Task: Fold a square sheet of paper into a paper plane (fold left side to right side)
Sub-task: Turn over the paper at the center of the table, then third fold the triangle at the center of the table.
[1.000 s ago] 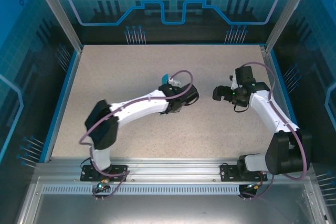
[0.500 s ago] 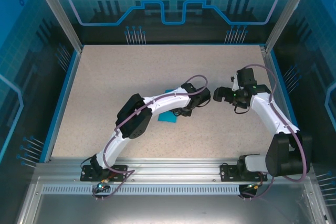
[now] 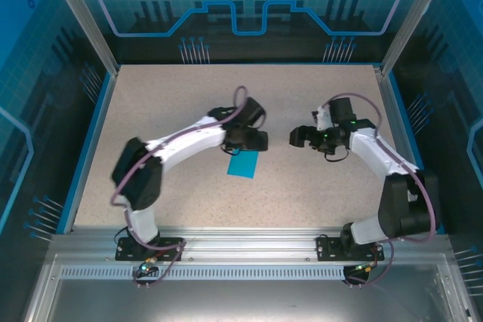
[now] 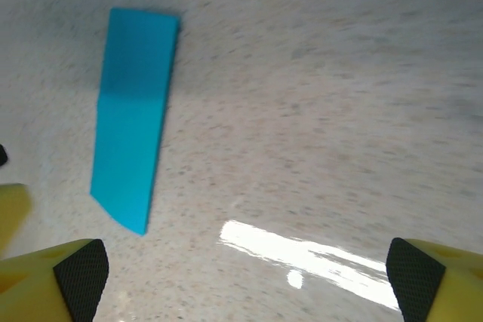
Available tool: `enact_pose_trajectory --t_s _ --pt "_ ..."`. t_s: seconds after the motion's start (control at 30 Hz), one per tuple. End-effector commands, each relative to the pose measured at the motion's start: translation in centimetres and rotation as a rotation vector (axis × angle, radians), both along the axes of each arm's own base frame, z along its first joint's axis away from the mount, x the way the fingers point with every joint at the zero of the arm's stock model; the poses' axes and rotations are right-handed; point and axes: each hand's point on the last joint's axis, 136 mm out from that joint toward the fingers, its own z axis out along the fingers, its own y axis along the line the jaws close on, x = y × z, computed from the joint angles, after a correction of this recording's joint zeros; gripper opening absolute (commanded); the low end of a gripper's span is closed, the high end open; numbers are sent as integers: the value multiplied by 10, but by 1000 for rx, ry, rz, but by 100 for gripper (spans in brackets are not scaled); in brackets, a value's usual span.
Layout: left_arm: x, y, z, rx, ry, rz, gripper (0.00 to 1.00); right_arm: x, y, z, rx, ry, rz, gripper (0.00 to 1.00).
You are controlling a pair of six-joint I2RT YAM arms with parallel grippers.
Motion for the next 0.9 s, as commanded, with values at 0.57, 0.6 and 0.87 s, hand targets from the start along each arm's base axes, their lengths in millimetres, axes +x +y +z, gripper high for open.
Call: enact_pose_trajectory --t_s 0.57,0.6,0.87 --pt "-4 61 -31 -416 5 150 89 68 154 -43 117 71 234 89" --pt "-4 61 -33 -415 11 151 89 69 152 -47 105 76 236 89" --pt "-2 59 -41 -406 36 148 89 73 148 -72 45 116 263 89"
